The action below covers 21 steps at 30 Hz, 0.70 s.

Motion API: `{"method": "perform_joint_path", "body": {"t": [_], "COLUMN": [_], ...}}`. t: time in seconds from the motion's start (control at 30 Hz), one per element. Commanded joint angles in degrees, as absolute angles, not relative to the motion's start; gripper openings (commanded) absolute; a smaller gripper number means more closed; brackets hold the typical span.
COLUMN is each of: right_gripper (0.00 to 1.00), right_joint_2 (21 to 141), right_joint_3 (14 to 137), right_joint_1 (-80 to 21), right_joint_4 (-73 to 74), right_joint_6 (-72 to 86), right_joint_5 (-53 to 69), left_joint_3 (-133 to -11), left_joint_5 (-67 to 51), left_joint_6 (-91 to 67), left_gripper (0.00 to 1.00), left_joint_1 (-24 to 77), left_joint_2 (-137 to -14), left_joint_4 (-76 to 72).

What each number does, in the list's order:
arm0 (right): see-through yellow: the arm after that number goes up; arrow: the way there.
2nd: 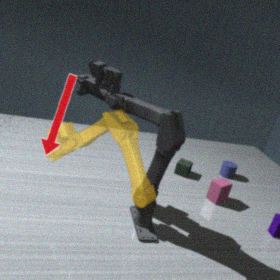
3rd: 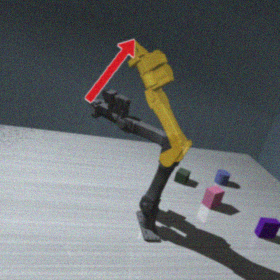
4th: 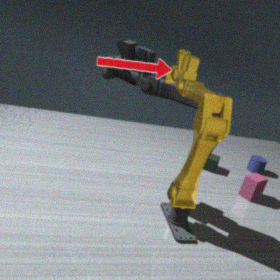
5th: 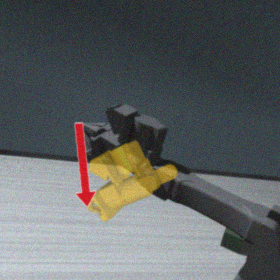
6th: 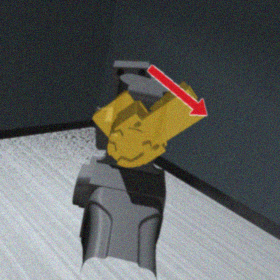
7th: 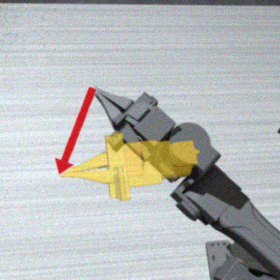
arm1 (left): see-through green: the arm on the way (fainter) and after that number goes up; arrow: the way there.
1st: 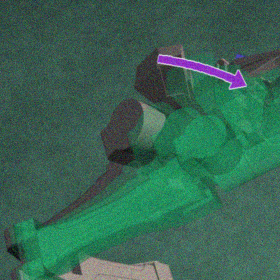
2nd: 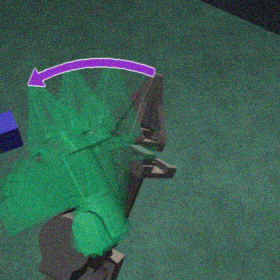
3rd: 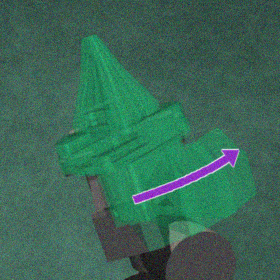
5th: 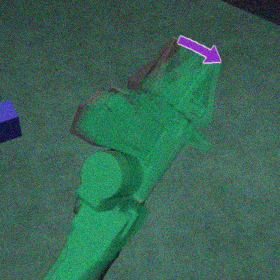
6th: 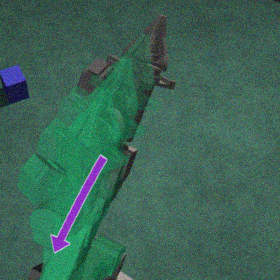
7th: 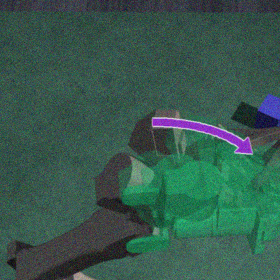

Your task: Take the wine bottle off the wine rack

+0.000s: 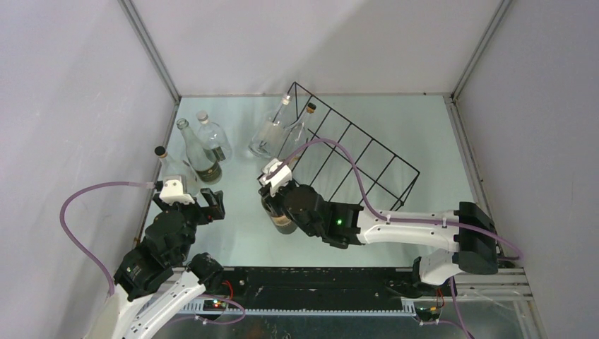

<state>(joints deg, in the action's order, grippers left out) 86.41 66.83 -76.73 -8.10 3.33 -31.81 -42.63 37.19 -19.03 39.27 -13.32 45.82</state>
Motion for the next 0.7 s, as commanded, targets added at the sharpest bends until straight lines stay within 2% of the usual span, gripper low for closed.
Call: {"method": "perform_joint_path", "body": {"t": [0.0, 0.07, 0.27, 0.47, 0.53, 0.67], "right_gripper": [0.00, 0.01, 0.13, 0.38, 0.49, 0.62], "right_joint_2": [86.27, 86.58, 87.14, 87.05, 86.96, 86.19], "right_joint_3": [67.90, 67.93, 67.90, 67.86, 67.82, 66.48], "right_joint_1": [-77.24, -77.24, -77.25, -77.26, -77.29, -77.29], "right_joint_4": [-13.31, -12.01, -7.69, -3.84, -2.74, -2.26], "right_joint_6": [5.19, 6.22, 9.82, 12.25, 13.07, 13.91], "right_joint_5": [-34.79, -35.09, -36.68, -37.59, -38.06, -38.56], "left_joint_3": [-42.54, -42.54, -42.52, -42.54, -42.48, -42.54], "left_joint_5": [37.77, 37.72, 37.78, 37.71, 37.71, 37.71], "left_joint_6": [-19.16, -19.14, -19.16, -19.09, -19.15, -19.15], "left_gripper": [0.96, 0.96, 0.96, 0.96, 0.96, 0.96], "left_joint_1": [39.66, 39.72, 39.72, 39.73, 39.73, 39.72], "left_joint_2": [-13.11, -13.12, -13.44, -13.45, -13.44, -13.49], "left_joint_4": [45.38, 45.40, 45.43, 45.39, 45.40, 45.43]}}
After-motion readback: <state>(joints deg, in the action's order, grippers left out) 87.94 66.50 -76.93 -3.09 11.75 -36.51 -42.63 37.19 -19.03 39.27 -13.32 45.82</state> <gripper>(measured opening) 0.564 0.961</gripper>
